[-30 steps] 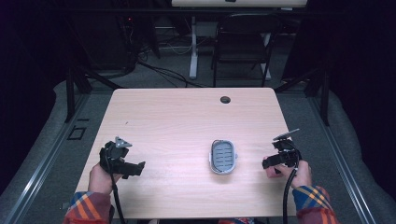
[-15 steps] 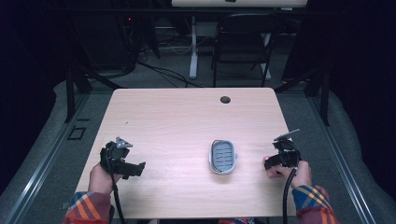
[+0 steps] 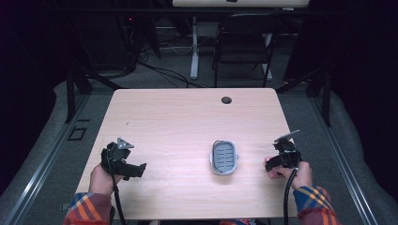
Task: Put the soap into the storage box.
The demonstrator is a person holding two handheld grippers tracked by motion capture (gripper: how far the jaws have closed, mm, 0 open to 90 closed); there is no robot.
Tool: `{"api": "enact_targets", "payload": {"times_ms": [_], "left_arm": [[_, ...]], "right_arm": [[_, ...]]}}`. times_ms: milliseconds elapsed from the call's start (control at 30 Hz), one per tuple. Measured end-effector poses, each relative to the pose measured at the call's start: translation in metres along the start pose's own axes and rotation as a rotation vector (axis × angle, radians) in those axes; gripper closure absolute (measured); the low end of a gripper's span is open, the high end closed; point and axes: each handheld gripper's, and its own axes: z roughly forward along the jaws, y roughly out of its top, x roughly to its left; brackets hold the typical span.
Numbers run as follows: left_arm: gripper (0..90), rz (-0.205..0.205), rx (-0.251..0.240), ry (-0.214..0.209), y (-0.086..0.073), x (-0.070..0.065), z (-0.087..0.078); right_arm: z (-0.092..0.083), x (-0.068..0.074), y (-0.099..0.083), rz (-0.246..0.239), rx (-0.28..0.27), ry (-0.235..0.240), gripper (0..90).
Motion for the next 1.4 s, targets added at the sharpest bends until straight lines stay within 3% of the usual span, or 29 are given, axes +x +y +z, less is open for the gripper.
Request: {"api": "enact_targets", "payload": {"times_ms": [567, 700, 900, 933, 1133, 1167, 1200, 1400], "left_arm": [[0.6, 0.007, -0.002, 0.001, 0.0, -0.001, 0.0], [0.6, 0.008, -0.002, -0.001, 0.0, 0.0, 0.0], [0.6, 0.009, -0.002, -0.004, 0.0, 0.0, 0.0], [0.6, 0.009, -0.003, -0.004, 0.0, 0.0, 0.0], [0.6, 0.009, -0.003, -0.005, 0.0, 0.0, 0.0], [0.6, 0.009, -0.003, -0.005, 0.0, 0.0, 0.0], [0.6, 0.009, -0.003, -0.005, 0.0, 0.0, 0.0], [0.6, 0.009, -0.003, -0.007, 0.0, 0.0, 0.0]], "right_arm": [[0.003, 0.001, 0.001, 0.017, -0.002, 0.024, 36.2], [0.001, -0.003, 0.001, -0.011, 0.034, 0.031, 36.3], [-0.002, -0.004, 0.001, -0.002, 0.018, 0.048, 36.3], [-0.001, -0.003, 0.0, 0.016, -0.006, 0.042, 36.4], [-0.005, -0.004, 0.001, -0.014, 0.008, 0.059, 36.3], [-0.004, -0.003, 0.0, 0.002, -0.009, 0.057, 36.3], [-0.007, -0.004, 0.001, -0.016, 0.021, 0.06, 36.4], [-0.007, -0.001, 0.0, -0.023, 0.002, 0.062, 36.4]]}}
